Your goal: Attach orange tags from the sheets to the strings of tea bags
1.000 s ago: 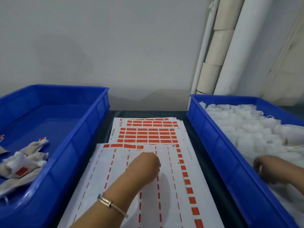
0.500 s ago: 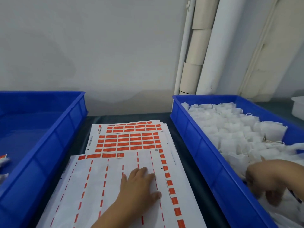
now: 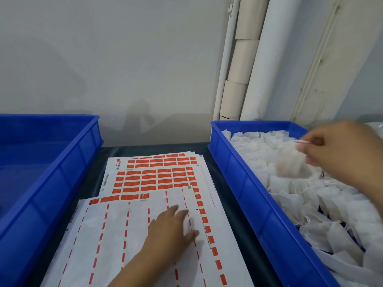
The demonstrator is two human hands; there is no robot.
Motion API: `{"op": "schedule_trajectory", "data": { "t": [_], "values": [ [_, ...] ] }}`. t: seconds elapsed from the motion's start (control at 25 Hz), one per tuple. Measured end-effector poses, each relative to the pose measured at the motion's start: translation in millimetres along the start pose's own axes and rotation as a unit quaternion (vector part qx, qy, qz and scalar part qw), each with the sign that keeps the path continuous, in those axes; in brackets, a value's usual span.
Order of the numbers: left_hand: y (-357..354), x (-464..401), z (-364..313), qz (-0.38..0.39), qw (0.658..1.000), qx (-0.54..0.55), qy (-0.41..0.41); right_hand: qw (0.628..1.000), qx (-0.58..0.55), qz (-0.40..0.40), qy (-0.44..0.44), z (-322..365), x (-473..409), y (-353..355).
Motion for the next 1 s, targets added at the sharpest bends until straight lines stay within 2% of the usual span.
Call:
{"op": "schedule_trajectory", "data": {
  "t": [0.08,0.16,0.28,0.36,0.48,0.56,0.64,0.8,0.88,0.92,1.0],
  "values": [
    [16.5,8.7,-8.4,-0.045,0.992,0.117,-0.028,0.998,-0.052,-0.003,0.038,34.8,7.5,-13.4],
    [35.8,19.6,-15.3,-0.078,0.971,0.211,-0.075,0.993,-0.088,0.046,0.058,59.8,11.2,-42.5],
    [55.9,29.6,-15.4,-0.106,0.944,0.292,-0.116,0.956,-0.217,0.190,0.054,90.4,14.5,-99.5],
    [57.9,28.2,-5.3,-0.132,0.944,0.281,-0.108,0.931,-0.230,0.282,0.032,105.8,14.6,-138.1],
    [53.6,22.4,14.7,-0.144,0.949,0.270,-0.078,0.914,-0.291,0.277,0.053,114.8,13.0,-172.4],
    [49.9,18.9,25.1,-0.120,0.936,0.324,-0.066,0.892,-0.343,0.287,0.065,111.4,10.1,-186.4],
    [46.6,15.8,31.5,-0.114,0.919,0.373,-0.056,0.885,-0.347,0.301,0.076,107.5,6.2,-197.3],
    [38.5,5.0,45.9,-0.167,0.899,0.403,-0.032,0.852,-0.428,0.299,0.039,100.4,2.5,-217.3],
    [37.2,2.3,50.1,-0.169,0.900,0.402,-0.025,0.818,-0.492,0.298,0.000,97.1,2.9,-226.8],
    [36.6,2.1,51.1,-0.166,0.900,0.403,-0.028,0.784,-0.542,0.303,-0.027,95.6,3.0,-230.8],
    [36.2,2.4,51.6,-0.168,0.898,0.406,-0.033,0.689,-0.645,0.323,-0.065,94.1,3.2,-235.0]
  ]
}}
Point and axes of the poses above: each hand's wrist, its own x-axis away from the middle knuckle, its own y-axis out of the back of the hand, z = x × y, the point moved 1 cm from there along -x, towards the middle knuckle, and after that the axes turned 12 degrees about z, right-handed, at the moved point
